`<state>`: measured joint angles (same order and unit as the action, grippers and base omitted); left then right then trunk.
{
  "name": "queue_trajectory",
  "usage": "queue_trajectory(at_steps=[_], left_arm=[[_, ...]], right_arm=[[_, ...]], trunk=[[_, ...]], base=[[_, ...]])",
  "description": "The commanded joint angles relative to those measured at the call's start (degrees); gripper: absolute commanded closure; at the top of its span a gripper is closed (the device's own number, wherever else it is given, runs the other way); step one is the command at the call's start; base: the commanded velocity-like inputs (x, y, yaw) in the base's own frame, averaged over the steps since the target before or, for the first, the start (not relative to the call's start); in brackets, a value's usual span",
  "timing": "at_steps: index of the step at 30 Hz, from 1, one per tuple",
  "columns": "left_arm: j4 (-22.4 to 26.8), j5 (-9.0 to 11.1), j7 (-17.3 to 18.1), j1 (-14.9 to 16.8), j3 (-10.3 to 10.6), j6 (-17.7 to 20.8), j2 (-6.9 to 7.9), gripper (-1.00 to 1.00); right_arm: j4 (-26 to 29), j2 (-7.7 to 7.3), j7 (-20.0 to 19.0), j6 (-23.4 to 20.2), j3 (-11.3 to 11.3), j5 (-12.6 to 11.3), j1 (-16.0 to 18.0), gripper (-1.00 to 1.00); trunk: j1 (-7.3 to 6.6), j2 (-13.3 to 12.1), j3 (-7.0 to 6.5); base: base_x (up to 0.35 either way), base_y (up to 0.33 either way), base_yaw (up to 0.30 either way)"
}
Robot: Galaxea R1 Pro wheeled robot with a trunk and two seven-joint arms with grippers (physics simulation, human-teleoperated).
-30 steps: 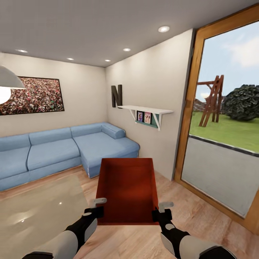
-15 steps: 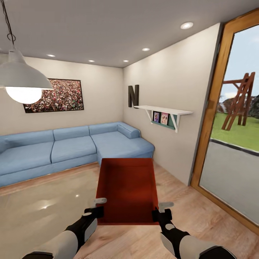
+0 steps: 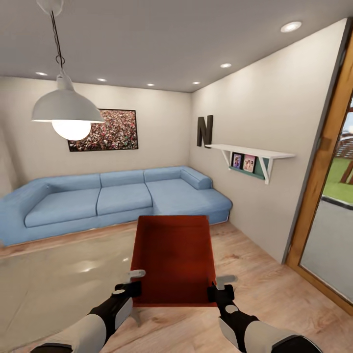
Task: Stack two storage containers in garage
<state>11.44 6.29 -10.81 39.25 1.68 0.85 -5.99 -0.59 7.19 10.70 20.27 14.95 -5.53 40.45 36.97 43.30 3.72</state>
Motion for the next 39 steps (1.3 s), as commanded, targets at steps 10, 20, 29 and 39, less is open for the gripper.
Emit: queue_trajectory(at_steps=[10, 20, 29, 39], left_arm=[[-0.1, 0.4, -1.7, 0.0, -0.8, 0.1, 0.8, 1.0], [-0.1, 0.4, -1.7, 0.0, -0.8, 0.1, 0.79, 1.0], [-0.1, 0.4, -1.7, 0.0, -0.8, 0.1, 0.81, 1.0], [-0.1, 0.4, -1.7, 0.0, -0.8, 0.1, 0.81, 1.0]], right_arm=[[0.2, 0.02, 0.1, 0.5, -0.7, 0.2, 0.1, 1.0], [0.2, 0.02, 0.1, 0.5, -0.7, 0.2, 0.1, 1.0], [0.2, 0.02, 0.1, 0.5, -0.7, 0.2, 0.1, 1.0], [0.2, 0.02, 0.1, 0.5, -0.7, 0.2, 0.1, 1.0]], trunk=[[0.01, 0.1, 0.09], [0.01, 0.1, 0.09], [0.01, 0.1, 0.09], [0.01, 0.1, 0.09]], base=[[0.0, 0.0, 0.3], [0.0, 0.0, 0.3], [0.0, 0.0, 0.3], [0.0, 0.0, 0.3]])
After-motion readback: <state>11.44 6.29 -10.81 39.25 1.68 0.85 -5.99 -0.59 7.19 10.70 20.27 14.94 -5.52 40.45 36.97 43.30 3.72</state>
